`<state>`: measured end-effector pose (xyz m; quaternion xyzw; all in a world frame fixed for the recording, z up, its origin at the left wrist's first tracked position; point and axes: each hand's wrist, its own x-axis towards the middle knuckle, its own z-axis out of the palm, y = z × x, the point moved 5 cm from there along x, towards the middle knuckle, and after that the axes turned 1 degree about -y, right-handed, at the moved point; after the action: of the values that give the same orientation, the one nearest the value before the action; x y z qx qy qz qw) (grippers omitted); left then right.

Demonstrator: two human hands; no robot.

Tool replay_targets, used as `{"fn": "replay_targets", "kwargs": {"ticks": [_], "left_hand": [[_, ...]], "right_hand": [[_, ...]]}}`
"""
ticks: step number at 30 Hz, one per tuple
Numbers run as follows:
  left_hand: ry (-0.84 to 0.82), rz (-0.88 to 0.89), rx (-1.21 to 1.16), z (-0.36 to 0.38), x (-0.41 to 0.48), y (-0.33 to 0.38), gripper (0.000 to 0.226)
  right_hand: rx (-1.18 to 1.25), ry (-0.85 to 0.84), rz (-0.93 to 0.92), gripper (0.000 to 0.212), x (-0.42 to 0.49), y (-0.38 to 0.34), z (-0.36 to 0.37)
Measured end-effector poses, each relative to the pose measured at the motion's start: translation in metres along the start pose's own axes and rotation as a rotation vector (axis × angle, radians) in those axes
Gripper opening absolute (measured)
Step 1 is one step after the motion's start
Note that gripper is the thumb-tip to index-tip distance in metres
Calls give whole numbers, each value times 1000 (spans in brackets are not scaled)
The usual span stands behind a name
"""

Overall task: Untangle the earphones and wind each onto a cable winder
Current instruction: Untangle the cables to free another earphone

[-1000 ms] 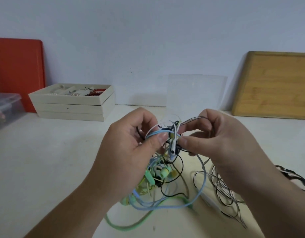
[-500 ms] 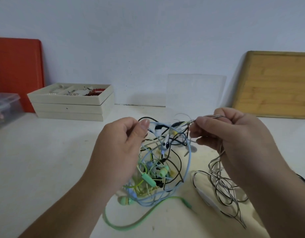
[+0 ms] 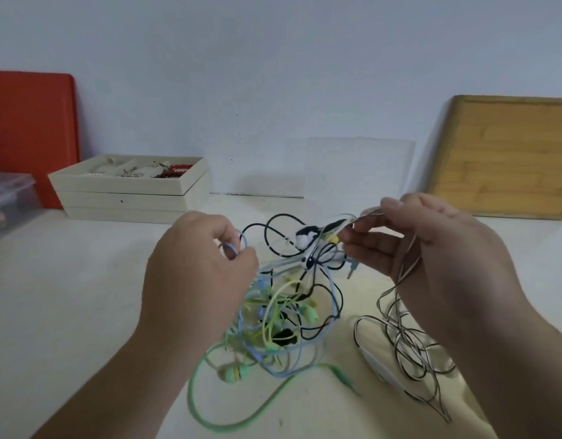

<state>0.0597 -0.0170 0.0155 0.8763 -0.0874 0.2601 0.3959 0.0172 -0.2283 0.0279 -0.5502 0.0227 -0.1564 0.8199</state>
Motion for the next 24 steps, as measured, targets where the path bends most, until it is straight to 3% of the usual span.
{"fn": "replay_targets", "kwargs": {"ticks": [4, 7, 10, 13, 19, 24], "left_hand": [[55, 258, -43, -10, -5, 23, 26], [-23, 429, -185, -8, -15, 39, 4], [-159, 398, -201, 3, -19, 40, 23], [-151, 332, -176, 8, -19, 34, 31], [-148, 177, -283, 10, -17, 26, 26], [-122, 3, -552, 7, -12, 21, 16]], "right_hand": [[-7, -57, 32, 33, -2, 5, 6], [-7, -69, 40, 30, -2, 8, 6], [-10, -71, 40, 27, -2, 7, 7], [-5, -78, 43, 25, -2, 5, 7], [-22, -107, 46, 24, -3, 3, 7], [-283, -69, -80, 38, 1, 1, -1]]}}
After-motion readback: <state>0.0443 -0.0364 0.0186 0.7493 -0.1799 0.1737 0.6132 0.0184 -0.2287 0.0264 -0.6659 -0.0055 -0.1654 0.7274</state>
